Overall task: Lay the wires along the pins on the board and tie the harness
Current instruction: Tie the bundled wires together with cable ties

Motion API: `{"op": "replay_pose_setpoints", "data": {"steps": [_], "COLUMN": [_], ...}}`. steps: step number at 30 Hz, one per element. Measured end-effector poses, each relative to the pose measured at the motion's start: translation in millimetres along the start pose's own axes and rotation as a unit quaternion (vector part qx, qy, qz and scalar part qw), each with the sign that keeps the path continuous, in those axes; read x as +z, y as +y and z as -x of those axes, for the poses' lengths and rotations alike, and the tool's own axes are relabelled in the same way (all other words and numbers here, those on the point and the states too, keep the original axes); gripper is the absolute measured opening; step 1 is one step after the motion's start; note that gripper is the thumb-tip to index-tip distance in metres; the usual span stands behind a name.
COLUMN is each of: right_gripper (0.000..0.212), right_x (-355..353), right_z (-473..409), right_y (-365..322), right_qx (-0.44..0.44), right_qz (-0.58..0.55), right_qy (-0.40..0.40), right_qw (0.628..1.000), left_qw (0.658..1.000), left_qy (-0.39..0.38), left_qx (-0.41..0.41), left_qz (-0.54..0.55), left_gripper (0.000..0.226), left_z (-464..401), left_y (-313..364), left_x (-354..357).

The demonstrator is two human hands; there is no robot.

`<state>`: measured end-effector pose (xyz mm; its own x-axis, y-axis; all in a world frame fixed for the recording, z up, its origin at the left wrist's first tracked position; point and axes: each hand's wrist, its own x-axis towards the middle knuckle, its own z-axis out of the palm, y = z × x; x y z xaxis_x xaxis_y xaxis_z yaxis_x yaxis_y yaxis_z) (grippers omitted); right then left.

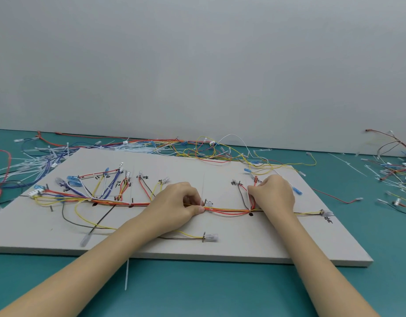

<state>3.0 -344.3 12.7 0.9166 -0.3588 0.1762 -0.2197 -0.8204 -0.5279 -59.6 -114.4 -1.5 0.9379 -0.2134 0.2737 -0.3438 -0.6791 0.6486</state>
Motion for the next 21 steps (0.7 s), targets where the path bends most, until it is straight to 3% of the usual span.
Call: {"op": "replay_pose_setpoints", "data": {"steps": [5,12,14,18,21], "right_gripper": [0.020,0.005,0.010,0.003,0.011], "right_x": [-1,-10,-12,-10,-6], "right_z": [3,9,8,7,10], "right_y": [2,-2,0,5,5], "right_qx": [-0.018,-0.051,-0.039,-0.061,-0.082], "right_qz": [-0.030,-0.275,-0.318,-0.287,-0.219], "right_qy": [0.034,-0.018,-0.035,-0.069,-0.087], "right_qw": [0.999,0.960,0.947,0.954,0.968], "left_qw": [1.000,1.000,1.000,1.000,1.000], "left_qy": [0.000,-0.001,0.000,0.002,0.003], "left_qx": [0.005,0.002,0.002,0.001,0.002], "left_qz": [-0.006,-0.009,-0.007,-0.008,-0.009], "left_gripper": [0.025,0.023,0.023,0.021,0.020], "left_z": [0,1,1,2,2], "left_y": [0,2,2,2,1], "left_x": [0,-1,0,0,0]}}
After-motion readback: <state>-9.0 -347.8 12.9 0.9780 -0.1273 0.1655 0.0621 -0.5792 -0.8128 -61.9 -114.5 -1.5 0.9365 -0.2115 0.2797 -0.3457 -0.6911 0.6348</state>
